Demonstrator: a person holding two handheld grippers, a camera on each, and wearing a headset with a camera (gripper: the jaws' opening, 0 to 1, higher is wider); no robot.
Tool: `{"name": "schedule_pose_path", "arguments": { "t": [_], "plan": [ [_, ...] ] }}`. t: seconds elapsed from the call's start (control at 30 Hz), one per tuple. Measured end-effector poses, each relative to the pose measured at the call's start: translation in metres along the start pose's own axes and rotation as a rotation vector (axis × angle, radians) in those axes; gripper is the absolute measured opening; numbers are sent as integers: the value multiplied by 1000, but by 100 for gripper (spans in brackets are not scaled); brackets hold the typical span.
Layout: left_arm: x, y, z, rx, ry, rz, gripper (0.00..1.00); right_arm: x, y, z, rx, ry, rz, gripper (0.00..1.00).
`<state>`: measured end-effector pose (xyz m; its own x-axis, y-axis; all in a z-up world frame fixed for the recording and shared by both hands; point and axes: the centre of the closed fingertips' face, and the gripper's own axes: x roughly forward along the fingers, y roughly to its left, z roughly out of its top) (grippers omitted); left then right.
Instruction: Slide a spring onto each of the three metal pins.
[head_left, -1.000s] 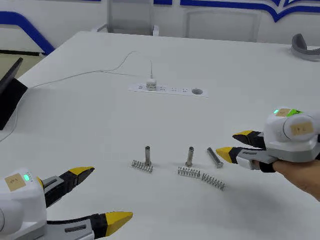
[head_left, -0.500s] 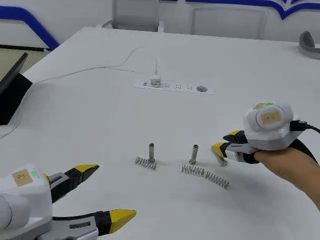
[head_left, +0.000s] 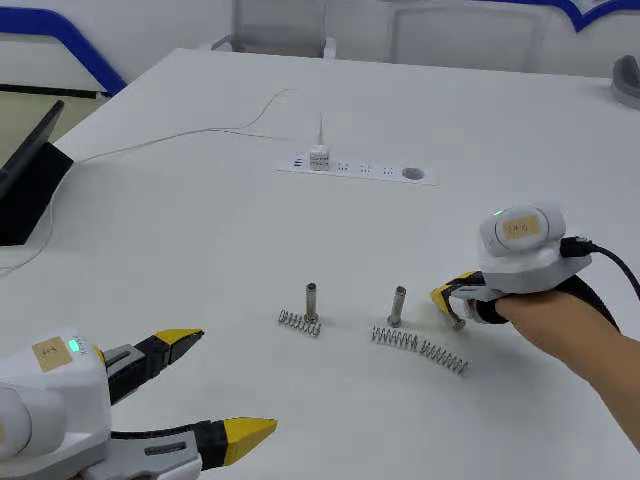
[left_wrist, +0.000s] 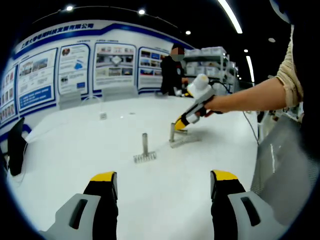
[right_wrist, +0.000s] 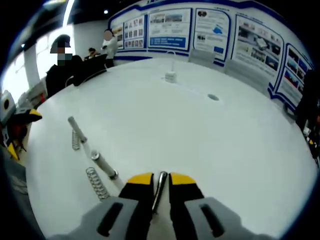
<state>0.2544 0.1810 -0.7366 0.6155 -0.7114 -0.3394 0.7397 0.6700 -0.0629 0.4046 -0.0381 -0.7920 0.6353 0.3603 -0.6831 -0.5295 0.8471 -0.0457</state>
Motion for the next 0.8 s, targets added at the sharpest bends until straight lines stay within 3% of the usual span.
{"name": "schedule_pose_path", "arguments": {
  "t": [0.23, 0.53, 0.8],
  "plan": [
    [0, 3, -1, -6, 2, 6, 77, 4, -2, -3, 33, 31, -13, 11],
    [-2, 6, -3, -16, 2, 11, 76, 10, -1, -7, 13, 67, 0, 10],
    [-3, 7, -4, -25, 2, 14, 76, 6, 1, -6, 23, 72, -3, 9]
  ]
}}
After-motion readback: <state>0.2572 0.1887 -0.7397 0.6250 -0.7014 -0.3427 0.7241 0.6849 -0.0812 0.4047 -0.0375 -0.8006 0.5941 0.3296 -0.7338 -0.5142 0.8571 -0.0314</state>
